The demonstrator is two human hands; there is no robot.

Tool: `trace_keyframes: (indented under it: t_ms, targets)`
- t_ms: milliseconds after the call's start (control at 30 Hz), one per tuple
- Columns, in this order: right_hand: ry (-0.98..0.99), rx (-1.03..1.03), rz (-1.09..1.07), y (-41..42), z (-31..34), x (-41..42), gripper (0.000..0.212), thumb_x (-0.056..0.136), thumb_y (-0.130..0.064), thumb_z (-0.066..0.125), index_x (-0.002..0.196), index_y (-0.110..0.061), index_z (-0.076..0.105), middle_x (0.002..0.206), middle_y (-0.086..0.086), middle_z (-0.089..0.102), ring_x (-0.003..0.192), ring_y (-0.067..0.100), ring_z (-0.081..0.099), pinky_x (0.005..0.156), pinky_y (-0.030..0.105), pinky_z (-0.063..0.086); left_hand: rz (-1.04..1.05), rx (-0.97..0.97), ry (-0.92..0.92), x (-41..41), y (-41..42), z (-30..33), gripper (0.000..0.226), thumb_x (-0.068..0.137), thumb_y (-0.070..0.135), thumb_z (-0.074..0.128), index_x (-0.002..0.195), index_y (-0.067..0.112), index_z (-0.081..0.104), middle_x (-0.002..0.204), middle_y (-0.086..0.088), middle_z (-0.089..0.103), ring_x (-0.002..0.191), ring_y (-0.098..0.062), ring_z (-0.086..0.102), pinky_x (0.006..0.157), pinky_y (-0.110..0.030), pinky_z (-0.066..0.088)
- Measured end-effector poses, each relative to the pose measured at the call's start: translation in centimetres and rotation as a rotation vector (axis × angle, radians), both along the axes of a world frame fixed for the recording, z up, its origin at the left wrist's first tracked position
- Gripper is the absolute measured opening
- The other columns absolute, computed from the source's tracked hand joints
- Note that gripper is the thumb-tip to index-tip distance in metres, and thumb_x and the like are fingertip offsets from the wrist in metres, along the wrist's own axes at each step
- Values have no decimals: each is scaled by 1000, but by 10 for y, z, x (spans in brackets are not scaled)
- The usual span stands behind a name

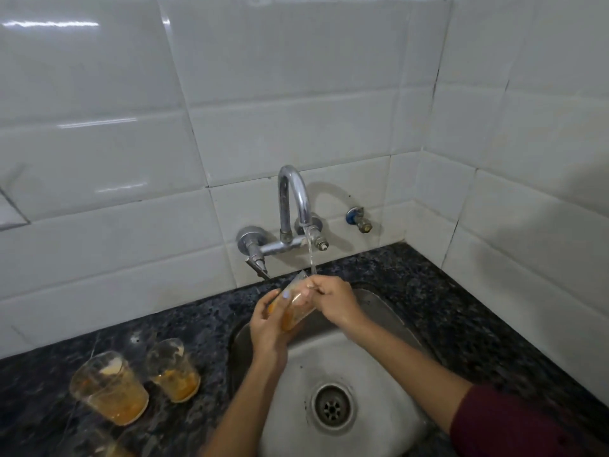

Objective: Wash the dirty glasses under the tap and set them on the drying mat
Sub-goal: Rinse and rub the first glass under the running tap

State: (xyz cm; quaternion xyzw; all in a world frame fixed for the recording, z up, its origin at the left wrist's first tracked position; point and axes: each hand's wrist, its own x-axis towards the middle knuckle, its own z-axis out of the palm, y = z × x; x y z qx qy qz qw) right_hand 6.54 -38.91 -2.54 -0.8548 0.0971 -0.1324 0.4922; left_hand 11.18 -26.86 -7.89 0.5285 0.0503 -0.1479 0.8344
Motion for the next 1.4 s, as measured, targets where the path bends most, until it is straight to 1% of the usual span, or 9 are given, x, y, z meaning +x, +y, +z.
trace_keyframes:
  t_ms: [100, 233, 367, 433, 600, 867, 1133, 1267, 1400]
  targets:
    - [-62, 102, 18, 17, -10, -10, 18, 93, -13, 52, 101, -15, 68, 96, 3, 73, 90, 13, 68, 82, 25, 55, 77, -60, 70, 0, -3, 5, 11, 81, 17, 71, 83, 12, 62, 88, -13, 67, 69, -22, 65, 63, -36, 54]
    - [-141, -253, 314, -6, -33, -28, 20, 94, -7, 49, 109, -10, 63, 105, -2, 67, 98, -2, 59, 86, 13, 47, -97, -30, 292, 12, 10, 8, 25, 84, 24, 69, 100, 6, 62, 96, -19, 68, 72, -30, 70, 59, -43, 60]
    - [-76, -365, 360, -24, -39, -20, 19, 89, -7, 52, 102, -12, 65, 103, 5, 70, 92, 8, 63, 84, 26, 53, -252, -36, 443, 19, 11, 7, 34, 85, 32, 66, 107, 6, 60, 98, -20, 68, 85, -32, 67, 68, -46, 59]
    - [-68, -233, 191, -14, -26, -10, 16, 90, -12, 55, 98, -18, 67, 94, 3, 71, 74, 10, 64, 77, 31, 55, -245, -84, 359, 21, 5, 2, 38, 87, 35, 63, 109, 5, 61, 100, -20, 68, 85, -32, 67, 79, -48, 57]
    - [-66, 162, 17, 17, -17, -10, 19, 92, -9, 53, 101, -17, 68, 92, 5, 72, 67, 14, 67, 69, 33, 58, -41, -125, 222, 24, -5, 0, 32, 78, 24, 71, 102, 5, 62, 91, -18, 62, 66, -27, 61, 52, -32, 52]
    - [-175, -763, 444, -35, -53, -14, 37, 86, -6, 57, 121, -18, 61, 117, 8, 68, 104, 21, 66, 89, 35, 55, -273, -25, 431, 32, 7, 2, 39, 81, 20, 71, 114, 6, 57, 109, -20, 67, 91, -37, 69, 85, -58, 54]
    - [92, 618, 70, 25, -9, -7, 19, 93, -6, 52, 108, -7, 63, 106, 13, 69, 86, 17, 67, 69, 24, 57, -147, -203, 199, 32, -6, -1, 43, 76, 26, 75, 108, 1, 61, 97, -19, 63, 86, -32, 61, 84, -46, 52]
    - [-121, 71, 236, 23, -47, -21, 30, 94, -8, 47, 123, -9, 57, 117, 10, 65, 101, 16, 64, 78, 29, 56, -46, -122, 305, 33, -7, -7, 12, 82, 21, 68, 82, 11, 62, 76, -10, 61, 66, -25, 60, 70, -39, 55]
    - [-168, -669, 481, -18, -71, -13, 42, 88, -6, 47, 128, -16, 55, 128, 7, 61, 119, 21, 55, 101, 33, 45, -128, -77, 453, 36, 1, -9, 33, 86, 30, 65, 106, 4, 62, 104, -19, 68, 92, -35, 67, 81, -54, 55]
